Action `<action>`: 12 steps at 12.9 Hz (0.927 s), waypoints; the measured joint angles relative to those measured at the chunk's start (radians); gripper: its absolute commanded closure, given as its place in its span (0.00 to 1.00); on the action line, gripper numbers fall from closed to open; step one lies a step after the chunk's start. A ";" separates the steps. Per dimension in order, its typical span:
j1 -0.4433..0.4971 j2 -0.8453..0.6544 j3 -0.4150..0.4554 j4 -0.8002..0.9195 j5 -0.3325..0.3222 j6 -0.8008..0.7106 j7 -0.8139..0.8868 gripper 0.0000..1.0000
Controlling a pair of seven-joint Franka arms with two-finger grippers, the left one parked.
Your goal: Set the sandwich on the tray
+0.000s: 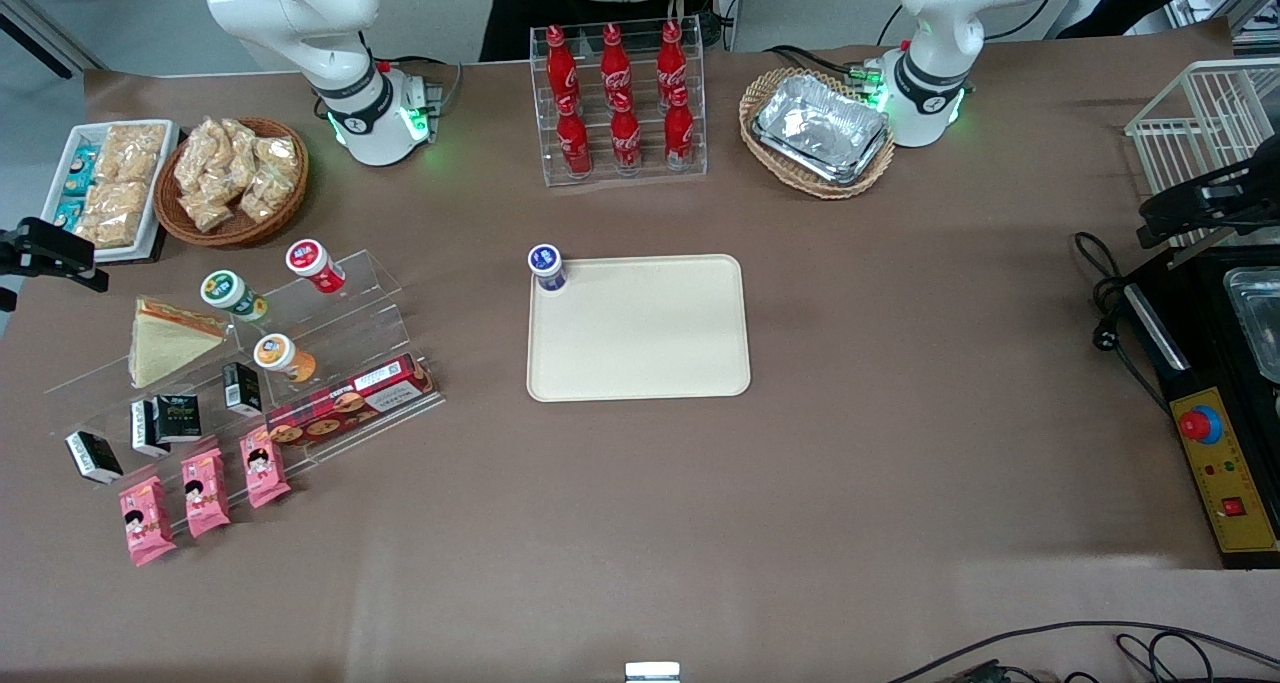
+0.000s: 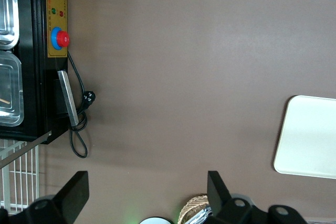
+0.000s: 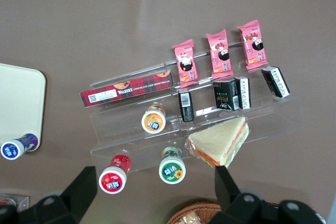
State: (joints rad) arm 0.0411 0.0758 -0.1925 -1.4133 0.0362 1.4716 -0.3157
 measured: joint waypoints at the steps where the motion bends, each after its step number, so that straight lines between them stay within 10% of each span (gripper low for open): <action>1: 0.000 0.000 -0.001 0.000 0.000 0.000 0.000 0.00; 12: 0.000 -0.012 -0.028 0.004 0.000 0.000 0.001 0.00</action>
State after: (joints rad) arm 0.0408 0.0640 -0.2201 -1.4094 0.0362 1.4720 -0.3147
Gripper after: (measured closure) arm 0.000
